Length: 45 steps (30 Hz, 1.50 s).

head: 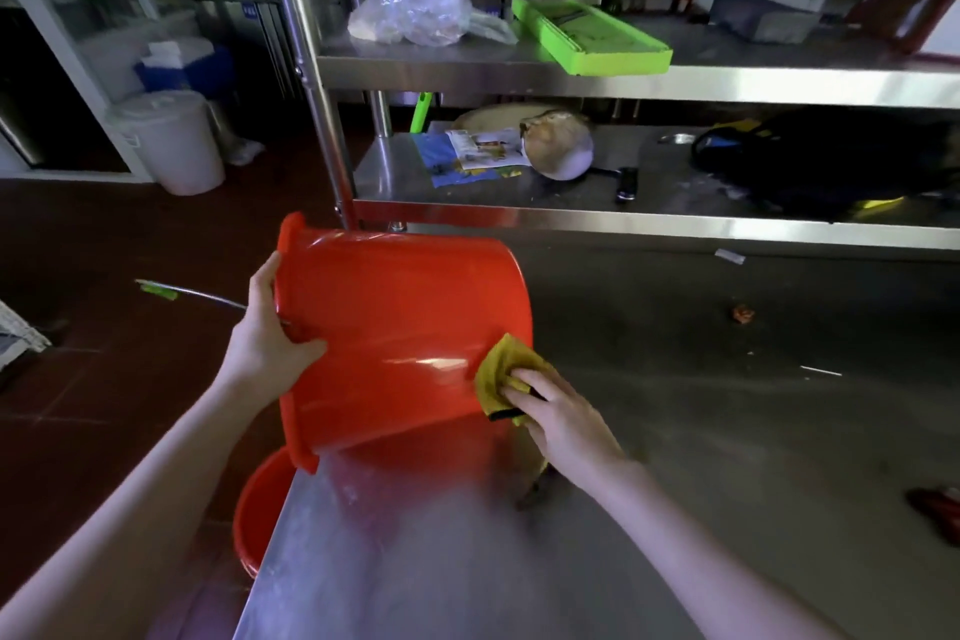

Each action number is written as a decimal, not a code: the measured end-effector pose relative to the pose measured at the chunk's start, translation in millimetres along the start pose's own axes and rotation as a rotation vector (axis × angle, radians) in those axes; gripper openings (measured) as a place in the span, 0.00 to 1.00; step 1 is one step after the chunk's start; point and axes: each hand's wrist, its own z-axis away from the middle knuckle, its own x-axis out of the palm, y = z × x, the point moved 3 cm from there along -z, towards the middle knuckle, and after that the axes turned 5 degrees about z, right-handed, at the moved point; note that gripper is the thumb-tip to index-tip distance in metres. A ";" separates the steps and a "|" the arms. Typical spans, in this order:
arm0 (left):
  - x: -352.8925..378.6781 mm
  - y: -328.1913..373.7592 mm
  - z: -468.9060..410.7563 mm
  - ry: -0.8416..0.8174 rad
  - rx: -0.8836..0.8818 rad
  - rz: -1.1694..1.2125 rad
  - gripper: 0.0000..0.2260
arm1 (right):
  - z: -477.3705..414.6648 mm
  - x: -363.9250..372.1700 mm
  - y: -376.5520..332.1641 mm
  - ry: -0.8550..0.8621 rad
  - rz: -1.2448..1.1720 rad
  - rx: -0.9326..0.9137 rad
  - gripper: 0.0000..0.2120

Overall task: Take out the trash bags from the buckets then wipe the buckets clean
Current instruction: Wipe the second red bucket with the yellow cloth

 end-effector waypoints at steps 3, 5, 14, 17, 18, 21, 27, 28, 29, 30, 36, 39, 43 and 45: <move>-6.7 4.7 2.3 0.036 0.013 -0.049 0.50 | 10.7 15.0 8.0 -0.279 0.062 0.003 0.25; -10.9 11.7 6.2 0.053 0.065 -0.075 0.50 | 14.8 13.7 7.3 -0.253 0.010 0.031 0.24; -32.5 58.2 56.4 -0.032 0.409 -0.319 0.52 | -44.2 -85.5 -59.8 0.157 -0.588 -0.035 0.19; -31.1 62.4 82.8 -0.109 0.508 -0.453 0.51 | -64.8 -107.5 -94.3 0.161 -0.741 -0.042 0.22; -29.0 62.5 91.3 -0.123 0.524 -0.496 0.50 | -69.8 -111.0 -103.6 0.160 -0.757 -0.018 0.23; -26.0 64.4 108.1 -0.093 0.545 -0.547 0.43 | -77.3 -115.3 -121.2 0.184 -0.757 0.117 0.32; -34.1 62.4 116.3 0.024 0.553 -0.582 0.31 | -77.4 -116.5 -133.0 0.108 -0.669 0.330 0.46; -35.4 61.8 117.5 0.038 0.563 -0.580 0.29 | -79.5 -116.6 -132.9 0.077 -0.672 0.361 0.47; -37.3 61.0 118.4 0.047 0.574 -0.573 0.27 | -82.5 -117.1 -132.8 0.050 -0.693 0.395 0.46; -39.5 59.6 118.6 0.055 0.579 -0.560 0.26 | -85.5 -118.2 -132.8 0.032 -0.726 0.433 0.45; -53.9 27.2 124.0 0.080 0.276 -0.307 0.25 | -88.2 -119.7 -142.0 0.092 -0.952 0.621 0.36; -57.3 2.3 129.8 0.102 0.147 -0.194 0.25 | -90.9 -118.5 -159.8 0.139 -0.978 0.628 0.34; -83.9 -33.6 121.0 0.235 -0.099 0.092 0.26 | -89.3 -105.9 -194.5 0.195 -1.054 0.586 0.33; -107.6 -60.7 111.0 0.339 -0.271 0.179 0.28 | -86.7 -94.4 -214.6 0.202 -1.067 0.588 0.33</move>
